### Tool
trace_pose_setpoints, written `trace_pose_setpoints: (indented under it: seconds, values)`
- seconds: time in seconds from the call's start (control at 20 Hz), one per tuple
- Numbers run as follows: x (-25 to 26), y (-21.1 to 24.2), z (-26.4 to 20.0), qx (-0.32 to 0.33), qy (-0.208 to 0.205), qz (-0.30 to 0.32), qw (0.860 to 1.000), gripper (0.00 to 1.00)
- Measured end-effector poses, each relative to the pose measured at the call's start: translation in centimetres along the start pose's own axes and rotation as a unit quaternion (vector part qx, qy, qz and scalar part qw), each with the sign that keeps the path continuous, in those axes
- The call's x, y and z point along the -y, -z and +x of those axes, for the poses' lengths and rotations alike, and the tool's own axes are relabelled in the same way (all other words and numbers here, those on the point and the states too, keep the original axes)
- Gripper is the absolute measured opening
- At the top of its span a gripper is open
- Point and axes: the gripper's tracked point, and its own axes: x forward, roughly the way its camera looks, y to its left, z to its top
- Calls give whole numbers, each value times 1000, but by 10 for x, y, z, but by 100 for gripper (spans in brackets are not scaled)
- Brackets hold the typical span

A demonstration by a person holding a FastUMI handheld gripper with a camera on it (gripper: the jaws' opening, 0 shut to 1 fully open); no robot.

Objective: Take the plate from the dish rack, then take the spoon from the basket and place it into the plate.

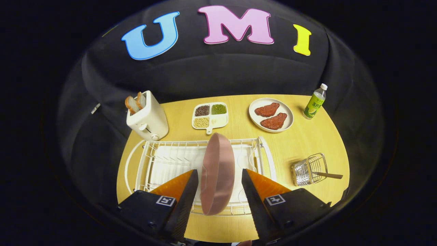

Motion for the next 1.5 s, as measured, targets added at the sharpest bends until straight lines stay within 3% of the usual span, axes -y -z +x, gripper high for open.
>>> trace_pose_setpoints:
  seconds: [0.1, 0.25, 0.45, 0.85, 1.2, 1.5]
  values:
    - [5, 4, 13, -15, 22, -5, 1000, 67]
    - [12, 9, 27, -24, 61, -10, 998, 38]
    - [21, 7, 26, -30, 107, -17, 994, 26]
    - [15, -46, 3, 23, 151, -144, 978, 23]
    - [19, -42, -31, 46, 93, -113, 988, 23]
    - [44, -2, -85, 54, 25, -80, 995, 23]
